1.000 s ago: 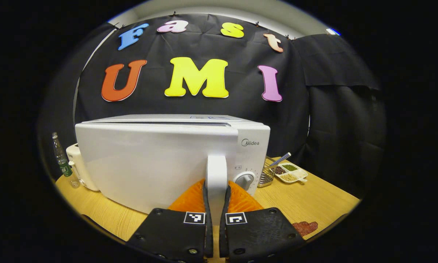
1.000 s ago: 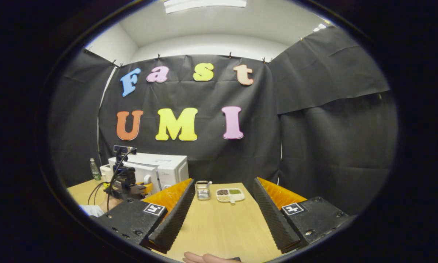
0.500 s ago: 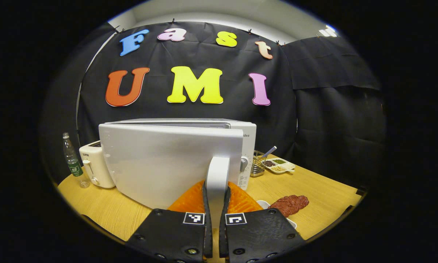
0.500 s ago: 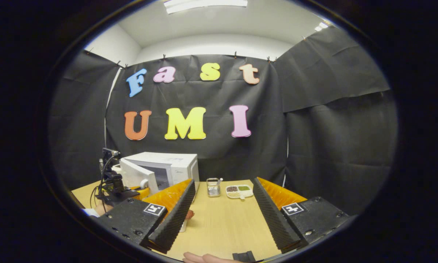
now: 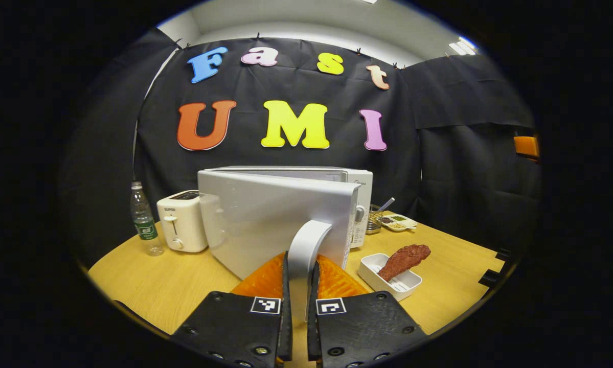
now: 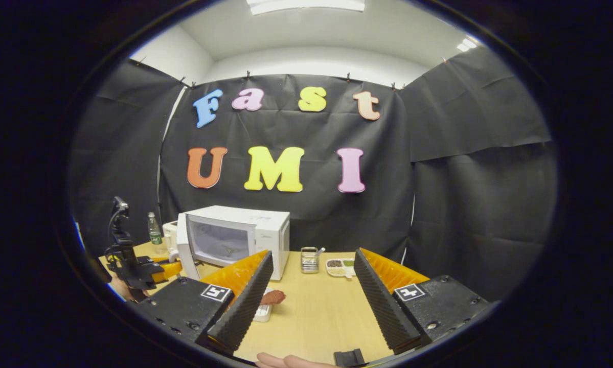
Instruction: Open the microwave oven with the left hand, put the food in, and close the microwave oven.
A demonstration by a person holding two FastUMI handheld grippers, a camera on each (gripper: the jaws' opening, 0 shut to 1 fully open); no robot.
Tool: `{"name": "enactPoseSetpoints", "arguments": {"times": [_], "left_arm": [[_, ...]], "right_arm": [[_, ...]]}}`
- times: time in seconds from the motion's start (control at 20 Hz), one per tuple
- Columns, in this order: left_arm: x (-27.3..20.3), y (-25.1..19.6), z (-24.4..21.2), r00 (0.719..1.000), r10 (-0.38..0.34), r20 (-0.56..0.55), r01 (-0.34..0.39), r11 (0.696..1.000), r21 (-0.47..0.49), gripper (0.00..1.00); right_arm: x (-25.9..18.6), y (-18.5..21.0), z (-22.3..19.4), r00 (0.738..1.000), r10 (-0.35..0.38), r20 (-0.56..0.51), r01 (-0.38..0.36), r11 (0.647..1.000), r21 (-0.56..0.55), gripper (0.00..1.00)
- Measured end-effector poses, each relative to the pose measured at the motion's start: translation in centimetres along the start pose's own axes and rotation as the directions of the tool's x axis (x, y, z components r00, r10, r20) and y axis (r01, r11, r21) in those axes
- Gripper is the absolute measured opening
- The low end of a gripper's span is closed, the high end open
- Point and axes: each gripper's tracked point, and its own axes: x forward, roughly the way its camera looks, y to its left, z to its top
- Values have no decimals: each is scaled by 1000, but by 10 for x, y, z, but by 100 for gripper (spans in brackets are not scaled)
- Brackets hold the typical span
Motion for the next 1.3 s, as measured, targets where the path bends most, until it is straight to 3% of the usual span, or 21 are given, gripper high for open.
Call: {"name": "enactPoseSetpoints", "arguments": {"times": [0.05,0.15,0.2,0.25,0.3,0.35,0.5,0.6,0.65,0.7,0.75,0.8,0.85,0.95,1.1,1.15,1.2,1.3], "left_arm": [[-9,13,-1,1000,22,0,-22,1000,-5,16],[-30,35,-9,999,49,-20,-50,998,-40,16],[-43,51,-11,995,92,-29,-94,994,-58,29],[-54,72,-10,988,149,-28,-151,986,-73,35],[-66,84,-10,982,186,-26,-188,978,-87,53],[-78,89,-7,980,200,-15,-200,975,-98,76],[-110,113,3,953,304,15,-303,952,-53,85],[-129,114,18,943,328,61,-328,945,-13,90],[-137,111,22,943,324,73,-324,946,-12,83],[-146,106,26,945,318,78,-318,948,-11,95],[-155,107,28,940,330,85,-330,944,-16,95],[-163,104,31,937,336,93,-336,942,-18,95],[-171,102,35,932,347,108,-347,938,-16,95],[-184,96,43,924,359,129,-362,932,1,94],[-197,80,53,928,347,134,-352,936,17,94],[-202,74,58,931,339,132,-345,938,21,94],[-205,72,64,931,338,138,-344,939,24,95],[-208,67,69,936,326,136,-331,943,18,95]], "right_arm": [[0,3,0,1000,0,-4,0,1000,1,100],[4,11,-2,1000,3,-9,-3,1000,0,100],[7,16,-5,1000,6,-15,-6,1000,-6,100],[11,20,-9,1000,6,-24,-7,1000,-12,100],[15,25,-14,999,10,-35,-10,1000,-19,92],[21,29,-18,999,16,-49,-17,1000,-24,100],[35,42,-35,994,39,-103,-42,999,-22,100],[49,46,-46,988,49,-145,-53,998,-24,100],[58,47,-51,985,52,-166,-58,998,-28,100],[68,46,-58,980,53,-193,-59,998,-25,100],[80,49,-67,970,79,-232,-86,996,-20,100],[91,51,-79,957,97,-275,-104,994,-14,93],[104,47,-89,941,100,-324,-108,994,-7,100],[126,42,-113,897,128,-424,-124,992,39,100],[153,38,-150,794,197,-575,-105,976,189,97],[157,39,-163,753,240,-612,-104,963,249,94],[160,40,-174,715,280,-640,-96,947,307,80],[165,44,-190,647,365,-670,-80,906,416,75]]}}
